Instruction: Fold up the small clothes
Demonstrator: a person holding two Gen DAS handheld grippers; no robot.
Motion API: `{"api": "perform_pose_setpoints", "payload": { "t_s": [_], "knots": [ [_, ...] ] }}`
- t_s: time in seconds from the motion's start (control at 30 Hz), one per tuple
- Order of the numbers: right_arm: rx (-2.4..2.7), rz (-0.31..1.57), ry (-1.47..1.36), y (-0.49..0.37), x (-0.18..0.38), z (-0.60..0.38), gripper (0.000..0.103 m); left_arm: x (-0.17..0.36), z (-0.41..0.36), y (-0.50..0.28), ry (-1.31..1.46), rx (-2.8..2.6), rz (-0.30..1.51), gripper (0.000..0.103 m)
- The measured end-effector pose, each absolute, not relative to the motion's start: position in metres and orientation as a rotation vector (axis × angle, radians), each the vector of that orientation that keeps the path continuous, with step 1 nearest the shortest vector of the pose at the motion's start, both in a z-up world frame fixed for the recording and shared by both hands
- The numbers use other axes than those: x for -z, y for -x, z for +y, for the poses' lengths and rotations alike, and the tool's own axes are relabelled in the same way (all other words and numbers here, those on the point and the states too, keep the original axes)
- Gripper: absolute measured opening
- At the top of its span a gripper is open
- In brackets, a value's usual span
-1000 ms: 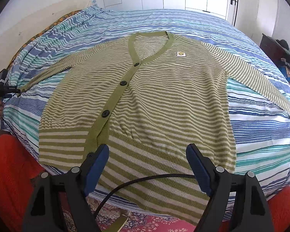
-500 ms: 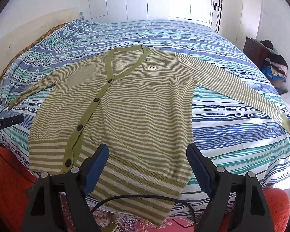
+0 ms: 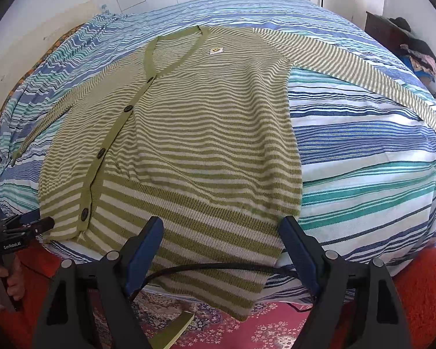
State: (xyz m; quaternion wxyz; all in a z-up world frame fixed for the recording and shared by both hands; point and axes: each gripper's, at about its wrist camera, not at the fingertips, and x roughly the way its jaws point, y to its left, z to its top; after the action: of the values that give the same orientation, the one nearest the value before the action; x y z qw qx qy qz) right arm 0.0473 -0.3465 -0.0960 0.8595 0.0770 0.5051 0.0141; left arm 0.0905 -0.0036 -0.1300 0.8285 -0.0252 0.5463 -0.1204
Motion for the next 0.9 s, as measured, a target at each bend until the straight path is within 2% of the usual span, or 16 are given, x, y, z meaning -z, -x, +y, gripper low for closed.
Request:
{"api": "perform_pose_setpoints", "payload": {
  "t_s": [0.07,0.13,0.23,0.9],
  "knots": [
    [-0.03,1.071,-0.167,-0.047,0.098,-0.347,0.084,0.134,-0.006,-0.088,0.041,0.255,1.16,0.092],
    [-0.024,1.099,-0.165,-0.047,0.105,-0.347,0.093,0.137,-0.007,-0.088,0.033,0.255,1.163,0.094],
    [-0.024,1.148,-0.196,-0.047,0.118,-0.352,0.094,0.14,-0.005,-0.085,0.032,0.256,1.166,0.096],
    [-0.026,1.136,-0.23,-0.037,0.118,-0.357,0.094,0.143,-0.009,-0.086,0.015,0.255,1.171,0.101]
  ]
}}
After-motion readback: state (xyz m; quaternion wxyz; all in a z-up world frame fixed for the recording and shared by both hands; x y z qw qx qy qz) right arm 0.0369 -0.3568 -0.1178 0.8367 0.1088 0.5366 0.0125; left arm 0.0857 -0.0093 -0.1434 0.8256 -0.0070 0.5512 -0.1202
